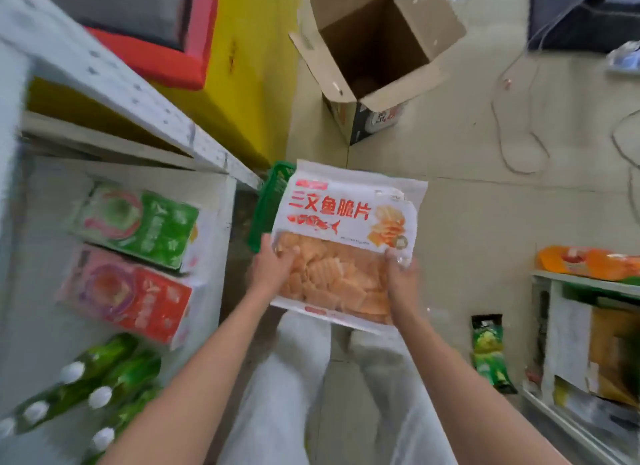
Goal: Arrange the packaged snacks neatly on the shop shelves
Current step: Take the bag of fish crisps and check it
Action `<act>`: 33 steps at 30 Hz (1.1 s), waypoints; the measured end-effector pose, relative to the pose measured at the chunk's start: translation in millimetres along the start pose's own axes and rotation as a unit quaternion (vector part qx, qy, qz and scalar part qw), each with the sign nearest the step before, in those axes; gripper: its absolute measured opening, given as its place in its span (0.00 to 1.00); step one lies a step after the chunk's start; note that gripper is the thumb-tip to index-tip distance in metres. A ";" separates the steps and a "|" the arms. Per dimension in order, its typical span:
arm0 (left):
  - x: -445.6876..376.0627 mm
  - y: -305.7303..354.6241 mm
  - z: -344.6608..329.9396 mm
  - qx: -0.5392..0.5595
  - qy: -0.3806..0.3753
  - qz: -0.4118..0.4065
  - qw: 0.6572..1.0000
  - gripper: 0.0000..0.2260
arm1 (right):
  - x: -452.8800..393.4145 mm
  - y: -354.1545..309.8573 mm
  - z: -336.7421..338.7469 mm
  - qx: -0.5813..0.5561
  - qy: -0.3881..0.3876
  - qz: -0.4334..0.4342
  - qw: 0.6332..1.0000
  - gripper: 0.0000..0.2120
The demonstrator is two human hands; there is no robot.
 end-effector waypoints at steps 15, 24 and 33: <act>-315.4 12.7 -134.1 -0.197 0.052 -0.018 0.979 0.51 | -205.4 256.0 -171.8 0.083 0.029 -0.088 0.992 0.32; -261.7 17.3 -97.9 -0.198 0.052 0.030 0.978 0.55 | -187.3 200.1 -141.3 0.095 0.062 -0.138 0.984 0.52; -8.4 82.1 34.0 -0.218 0.116 -0.039 0.968 0.41 | -64.5 -68.9 -84.5 0.419 -0.259 0.283 0.823 0.33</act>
Point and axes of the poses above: each hand's wrist, its own x-axis away from the middle knuckle, its own z-axis out of the back of the hand, y = z × x, the point moved 2 cm from there along -x, towards the middle knuckle, and after that the axes turned 14 degrees about z, right-handed, at the moved point
